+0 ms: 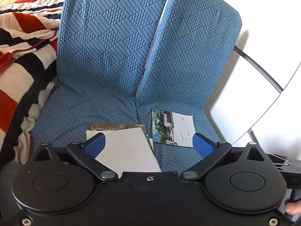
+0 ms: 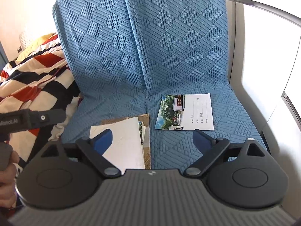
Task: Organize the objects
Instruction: 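Raise both open tools and move them toward the loose photo postcard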
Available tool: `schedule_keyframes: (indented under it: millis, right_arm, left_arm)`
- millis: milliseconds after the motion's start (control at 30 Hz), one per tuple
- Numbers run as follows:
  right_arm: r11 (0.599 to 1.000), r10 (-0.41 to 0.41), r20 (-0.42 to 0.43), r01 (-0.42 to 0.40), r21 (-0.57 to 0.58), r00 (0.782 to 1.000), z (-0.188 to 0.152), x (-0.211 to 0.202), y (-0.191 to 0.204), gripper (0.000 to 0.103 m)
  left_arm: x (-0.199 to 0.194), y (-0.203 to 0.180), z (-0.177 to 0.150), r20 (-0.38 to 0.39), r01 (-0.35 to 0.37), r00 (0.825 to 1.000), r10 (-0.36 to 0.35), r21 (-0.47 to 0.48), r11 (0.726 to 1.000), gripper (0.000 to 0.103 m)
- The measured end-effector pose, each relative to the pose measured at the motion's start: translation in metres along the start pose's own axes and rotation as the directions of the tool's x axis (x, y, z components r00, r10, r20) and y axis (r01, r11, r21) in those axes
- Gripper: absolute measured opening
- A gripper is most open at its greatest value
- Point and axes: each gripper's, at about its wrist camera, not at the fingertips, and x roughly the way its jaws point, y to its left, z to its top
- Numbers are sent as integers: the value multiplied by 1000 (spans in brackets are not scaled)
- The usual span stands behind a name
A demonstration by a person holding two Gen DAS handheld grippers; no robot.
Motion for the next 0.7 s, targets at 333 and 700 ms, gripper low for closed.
schedule_keyframes:
  millis: [333,700]
  right_arm:
    - [1000,-14,-17,14,-24,1000,0,-3,-28,94]
    - [1000,-1,6,1,-29,1000,-5,-11,-61,94]
  left_arm:
    - [12,-32,-4,2,-1,1000,1,27,1000,99]
    - [20,-45,-12,13,-2,1000,2,13,1000,99]
